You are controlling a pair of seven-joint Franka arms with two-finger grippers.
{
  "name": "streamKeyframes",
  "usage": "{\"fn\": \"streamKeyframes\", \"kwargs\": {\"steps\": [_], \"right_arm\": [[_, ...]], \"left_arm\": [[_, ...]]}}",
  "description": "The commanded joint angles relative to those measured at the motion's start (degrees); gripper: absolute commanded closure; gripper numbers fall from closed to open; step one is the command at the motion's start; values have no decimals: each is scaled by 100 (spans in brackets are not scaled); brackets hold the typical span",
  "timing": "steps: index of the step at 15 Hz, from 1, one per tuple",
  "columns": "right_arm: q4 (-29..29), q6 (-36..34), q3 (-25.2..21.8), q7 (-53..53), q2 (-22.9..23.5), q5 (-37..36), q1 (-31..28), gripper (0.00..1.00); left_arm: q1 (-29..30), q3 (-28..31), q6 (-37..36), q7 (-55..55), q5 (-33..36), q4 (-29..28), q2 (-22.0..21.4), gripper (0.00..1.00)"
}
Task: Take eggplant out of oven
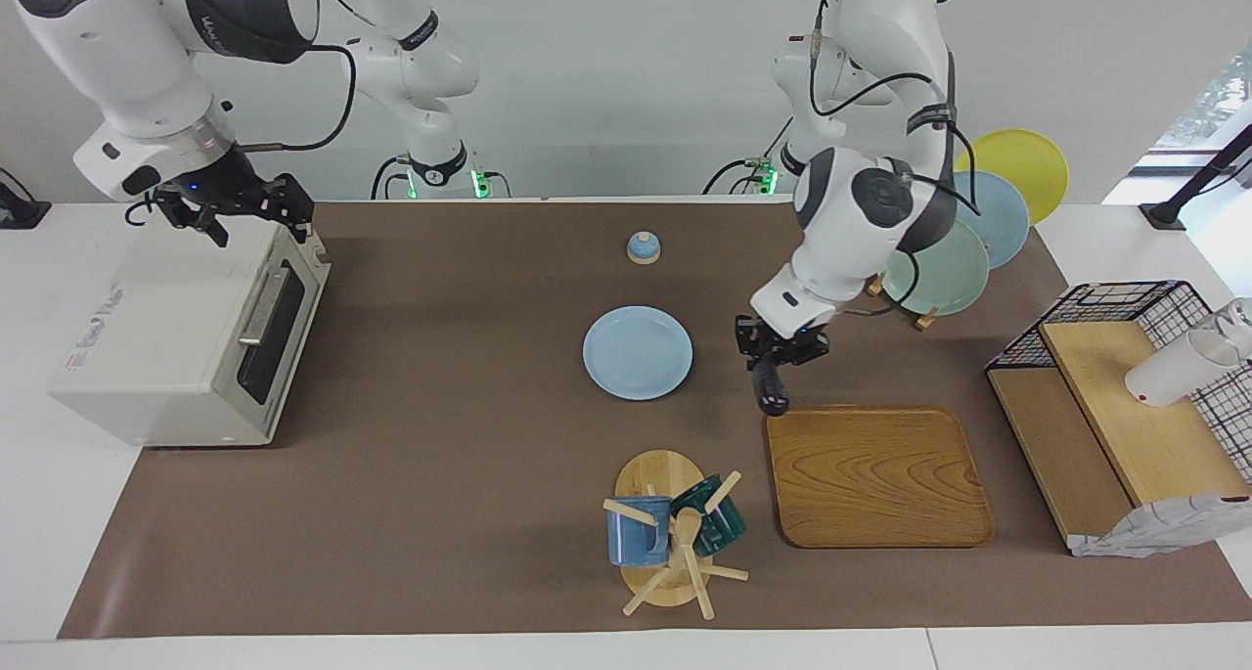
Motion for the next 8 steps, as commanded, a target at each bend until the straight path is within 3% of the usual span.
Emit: {"fn": "streamKeyframes", "kwargs": {"steps": [1,4,8], "right_arm": [[-200,10,-48,85,-151,151,73,0],[-209,27,-48,93,-161,151,74,0],[-209,18,-48,93,-161,151,56,0]], "left_arm": [[716,-51,-173,68,-64,546,565,100],[1113,-34,-244,59,-20,1671,1619,100],[1307,-34,-52,59,174,1789,1790,100]]}}
